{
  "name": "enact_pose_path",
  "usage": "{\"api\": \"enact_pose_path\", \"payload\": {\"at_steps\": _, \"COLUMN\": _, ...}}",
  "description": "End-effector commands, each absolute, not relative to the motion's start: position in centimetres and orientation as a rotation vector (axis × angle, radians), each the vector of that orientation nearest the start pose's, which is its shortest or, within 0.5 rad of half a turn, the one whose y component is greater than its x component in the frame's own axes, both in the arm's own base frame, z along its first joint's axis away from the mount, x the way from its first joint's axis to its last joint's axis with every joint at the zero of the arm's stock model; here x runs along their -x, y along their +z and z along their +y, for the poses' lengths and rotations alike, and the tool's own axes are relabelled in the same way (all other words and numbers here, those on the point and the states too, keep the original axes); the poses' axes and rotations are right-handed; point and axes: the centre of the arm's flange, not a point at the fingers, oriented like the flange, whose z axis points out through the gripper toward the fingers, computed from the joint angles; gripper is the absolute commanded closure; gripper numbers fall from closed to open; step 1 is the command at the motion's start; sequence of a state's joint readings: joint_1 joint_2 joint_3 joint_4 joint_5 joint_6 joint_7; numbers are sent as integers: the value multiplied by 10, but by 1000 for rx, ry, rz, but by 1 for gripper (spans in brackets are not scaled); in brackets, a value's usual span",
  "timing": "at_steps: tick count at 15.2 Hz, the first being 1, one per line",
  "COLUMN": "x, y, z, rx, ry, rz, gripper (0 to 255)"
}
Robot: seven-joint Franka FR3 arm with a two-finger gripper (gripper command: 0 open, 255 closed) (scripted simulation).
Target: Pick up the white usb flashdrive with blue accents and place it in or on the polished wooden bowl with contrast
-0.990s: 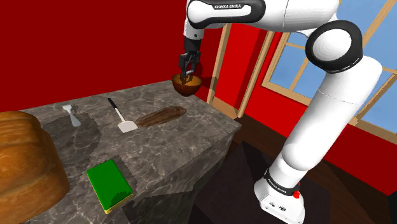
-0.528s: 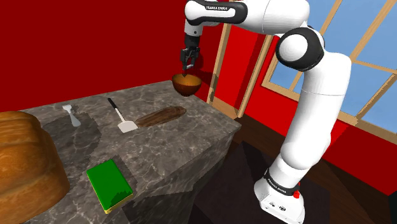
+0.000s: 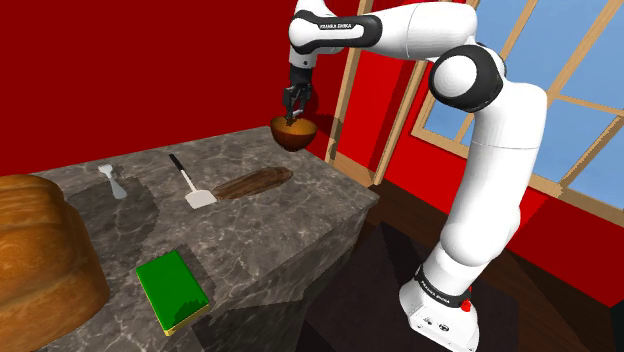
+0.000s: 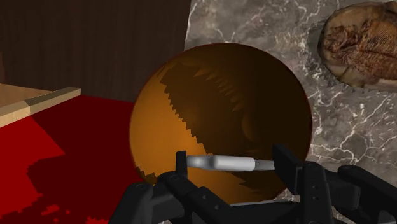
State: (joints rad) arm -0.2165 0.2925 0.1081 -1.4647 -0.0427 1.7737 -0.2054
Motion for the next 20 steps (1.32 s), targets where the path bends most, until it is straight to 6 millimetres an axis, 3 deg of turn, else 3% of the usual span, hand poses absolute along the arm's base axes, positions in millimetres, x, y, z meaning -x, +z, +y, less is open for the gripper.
{"api": "enact_pose_path", "payload": {"at_steps": 1, "x": -647, "y": 506, "z": -82, "rx": 3151, "ry": -26, "rz": -158, "gripper": 255}}
{"api": "enact_pose_path", "payload": {"at_steps": 6, "x": -647, "y": 480, "z": -82, "rx": 3151, "ry": -26, "rz": -158, "gripper": 255}}
{"api": "enact_pose_path", "payload": {"at_steps": 13, "x": -647, "y": 480, "z": -82, "rx": 3151, "ry": -26, "rz": -158, "gripper": 255}}
{"api": "enact_pose_path", "payload": {"at_steps": 14, "x": -647, "y": 480, "z": -82, "rx": 3151, "ry": -26, "rz": -158, "gripper": 0}}
{"api": "enact_pose_path", "payload": {"at_steps": 19, "x": -647, "y": 480, "z": -82, "rx": 3151, "ry": -26, "rz": -158, "gripper": 0}}
{"api": "enact_pose_path", "payload": {"at_steps": 20, "x": -647, "y": 493, "z": -82, "rx": 3151, "ry": -26, "rz": -158, "gripper": 0}}
